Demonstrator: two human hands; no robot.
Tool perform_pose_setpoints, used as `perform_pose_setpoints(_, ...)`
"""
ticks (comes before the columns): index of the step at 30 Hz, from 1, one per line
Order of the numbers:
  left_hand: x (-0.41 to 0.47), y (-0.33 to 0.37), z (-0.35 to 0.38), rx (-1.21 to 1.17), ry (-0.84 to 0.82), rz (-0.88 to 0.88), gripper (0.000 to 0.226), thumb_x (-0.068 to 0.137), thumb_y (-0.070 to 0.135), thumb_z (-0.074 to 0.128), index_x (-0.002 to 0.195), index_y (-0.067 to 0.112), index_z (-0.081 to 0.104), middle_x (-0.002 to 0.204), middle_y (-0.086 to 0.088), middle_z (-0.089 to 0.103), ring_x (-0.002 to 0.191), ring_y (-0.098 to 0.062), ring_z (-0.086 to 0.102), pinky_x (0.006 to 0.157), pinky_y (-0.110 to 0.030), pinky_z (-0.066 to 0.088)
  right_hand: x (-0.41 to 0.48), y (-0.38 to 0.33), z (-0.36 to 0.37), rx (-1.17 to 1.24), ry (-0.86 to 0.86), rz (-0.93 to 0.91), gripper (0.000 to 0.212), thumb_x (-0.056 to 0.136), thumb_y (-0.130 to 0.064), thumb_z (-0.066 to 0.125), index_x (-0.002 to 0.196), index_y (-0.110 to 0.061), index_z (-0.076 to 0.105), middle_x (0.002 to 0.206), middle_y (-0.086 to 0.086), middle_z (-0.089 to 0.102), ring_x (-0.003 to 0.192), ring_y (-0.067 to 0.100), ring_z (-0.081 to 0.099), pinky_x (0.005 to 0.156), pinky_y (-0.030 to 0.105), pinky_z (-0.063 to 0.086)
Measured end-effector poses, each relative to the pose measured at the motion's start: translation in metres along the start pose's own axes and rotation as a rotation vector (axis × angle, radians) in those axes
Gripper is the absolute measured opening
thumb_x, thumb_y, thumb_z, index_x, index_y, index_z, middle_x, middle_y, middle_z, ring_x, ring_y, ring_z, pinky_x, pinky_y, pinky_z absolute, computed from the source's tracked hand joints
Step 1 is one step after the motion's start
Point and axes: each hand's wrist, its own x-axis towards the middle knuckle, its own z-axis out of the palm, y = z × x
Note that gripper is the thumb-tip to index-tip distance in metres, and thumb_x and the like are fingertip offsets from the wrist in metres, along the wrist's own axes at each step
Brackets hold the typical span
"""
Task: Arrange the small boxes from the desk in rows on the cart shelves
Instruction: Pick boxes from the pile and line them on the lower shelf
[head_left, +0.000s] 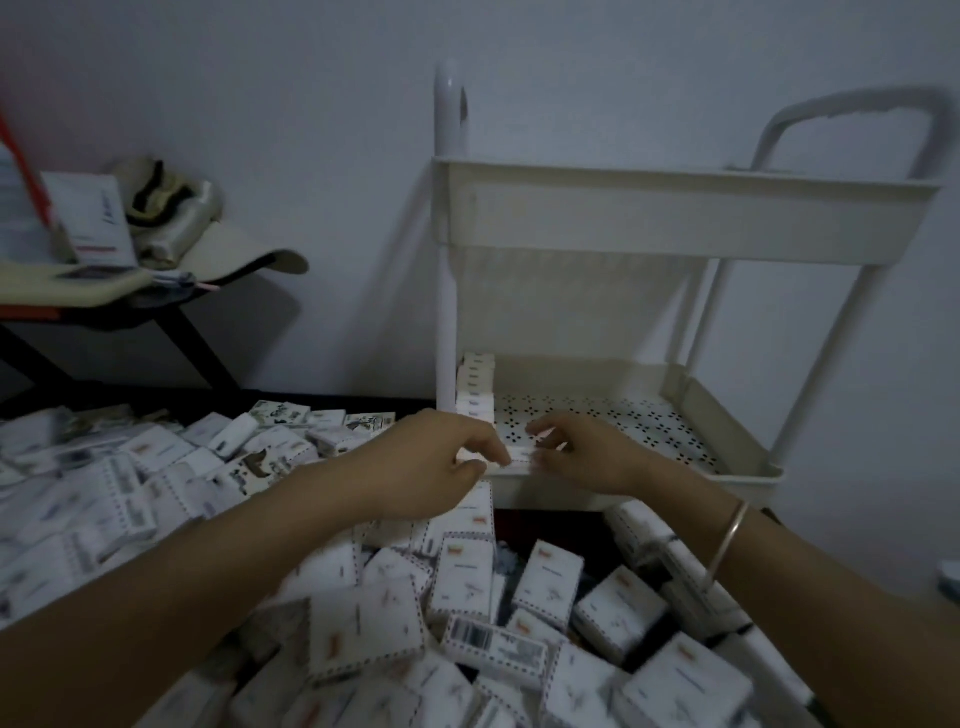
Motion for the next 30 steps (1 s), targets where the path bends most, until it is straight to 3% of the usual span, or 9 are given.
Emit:
perform_pose_setpoints(5, -0.025, 0.014, 0.008, -0.048, -0.020, 0.088, 0.022, 0.096, 0.024, 0.056, 0.113, 0.034, 0.067, 0.114, 0.021, 0.064, 0.107, 0.011, 0.054, 0.094, -0.013, 0.043, -0.034, -0.003, -0.005, -0.038, 0.204, -0.064, 0.038, 0.098, -0.023, 0.053, 0.136, -0.023, 0.050, 0.135, -0.004, 0.055, 0.116, 0.014, 0.054, 0.098, 0.035, 0.046)
perform_pose_setpoints(10, -0.033, 0.047, 0.029, -0.012, -0.219, 0.236, 0.029, 0.089, 0.040, 0.065, 0.116, 0.034, 0.065, 0.116, 0.022, 0.062, 0.105, 0.011, 0.053, 0.092, -0.011, 0.043, -0.091, -0.013, -0.006, -0.015, 0.270, -0.117, 0.023, 0.096, -0.019, 0.054, 0.117, -0.026, 0.063, 0.101, -0.016, 0.064, 0.092, 0.004, 0.059, 0.083, 0.027, 0.051)
perform_pose_setpoints(13, -0.029, 0.060, 0.045, 0.062, -0.346, 0.280, 0.042, 0.081, 0.053, 0.069, 0.119, 0.036, 0.064, 0.119, 0.025, 0.058, 0.111, 0.008, 0.045, 0.099, -0.020, 0.040, -0.123, -0.013, -0.003, -0.004, 0.243, -0.077, 0.023, 0.097, -0.015, 0.052, 0.112, -0.028, 0.064, 0.087, -0.020, 0.059, 0.079, 0.006, 0.060, 0.072, 0.025, 0.051)
perform_pose_setpoints(16, -0.026, 0.063, 0.058, 0.198, -0.390, 0.332, 0.058, 0.075, 0.064, 0.068, 0.126, 0.038, 0.060, 0.121, 0.025, 0.055, 0.116, -0.001, 0.038, 0.101, -0.031, 0.039, -0.151, -0.008, -0.009, 0.019, 0.208, 0.012, 0.020, 0.099, -0.025, 0.047, 0.112, -0.033, 0.060, 0.092, -0.018, 0.062, 0.079, 0.002, 0.060, 0.068, 0.019, 0.051)
perform_pose_setpoints(18, -0.026, 0.064, 0.065, 0.258, -0.396, 0.318, 0.062, 0.075, 0.064, 0.068, 0.130, 0.039, 0.057, 0.124, 0.020, 0.054, 0.118, -0.005, 0.033, 0.103, -0.034, 0.037, -0.170, -0.005, -0.015, -0.017, 0.141, 0.046, 0.023, 0.096, -0.046, 0.046, 0.115, -0.037, 0.057, 0.103, -0.018, 0.062, 0.085, -0.001, 0.058, 0.073, 0.020, 0.050)
perform_pose_setpoints(20, -0.025, 0.063, 0.069, 0.265, -0.417, 0.288, 0.062, 0.077, 0.059, 0.070, 0.132, 0.038, 0.055, 0.123, 0.014, 0.055, 0.118, -0.010, 0.034, 0.103, -0.034, 0.036, -0.186, -0.004, -0.020, -0.031, -0.037, 0.059, 0.050, 0.081, -0.067, 0.046, 0.124, -0.042, 0.050, 0.115, -0.021, 0.055, 0.096, -0.002, 0.053, 0.080, 0.018, 0.046)
perform_pose_setpoints(22, -0.025, 0.062, 0.072, 0.257, -0.438, 0.269, 0.061, 0.077, 0.057, 0.071, 0.133, 0.038, 0.054, 0.120, 0.013, 0.055, 0.115, -0.012, 0.035, 0.102, -0.034, 0.036, -0.199, -0.002, -0.020, -0.027, -0.235, 0.061, 0.071, 0.068, -0.074, 0.050, 0.134, -0.048, 0.038, 0.125, -0.020, 0.044, 0.109, 0.001, 0.046, 0.089, 0.019, 0.044)
perform_pose_setpoints(26, -0.027, 0.063, 0.073, 0.231, -0.393, 0.195, 0.060, 0.077, 0.053, 0.073, 0.130, 0.035, 0.051, 0.122, 0.013, 0.050, 0.115, -0.010, 0.036, 0.095, -0.027, 0.036, -0.204, 0.009, -0.010, -0.008, -0.288, 0.076, 0.079, 0.064, -0.071, 0.061, 0.135, -0.056, 0.030, 0.128, -0.013, 0.037, 0.115, 0.008, 0.043, 0.099, 0.032, 0.045)
perform_pose_setpoints(30, -0.027, 0.062, 0.073, 0.141, -0.276, 0.176, 0.055, 0.075, 0.049, 0.077, 0.122, 0.036, 0.052, 0.119, 0.015, 0.053, 0.112, -0.008, 0.042, 0.093, -0.027, 0.041, -0.202, 0.017, -0.004, 0.228, -0.055, -0.043, 0.062, 0.075, -0.044, 0.076, 0.125, -0.056, 0.040, 0.126, -0.026, 0.041, 0.108, -0.005, 0.047, 0.083, 0.017, 0.050)
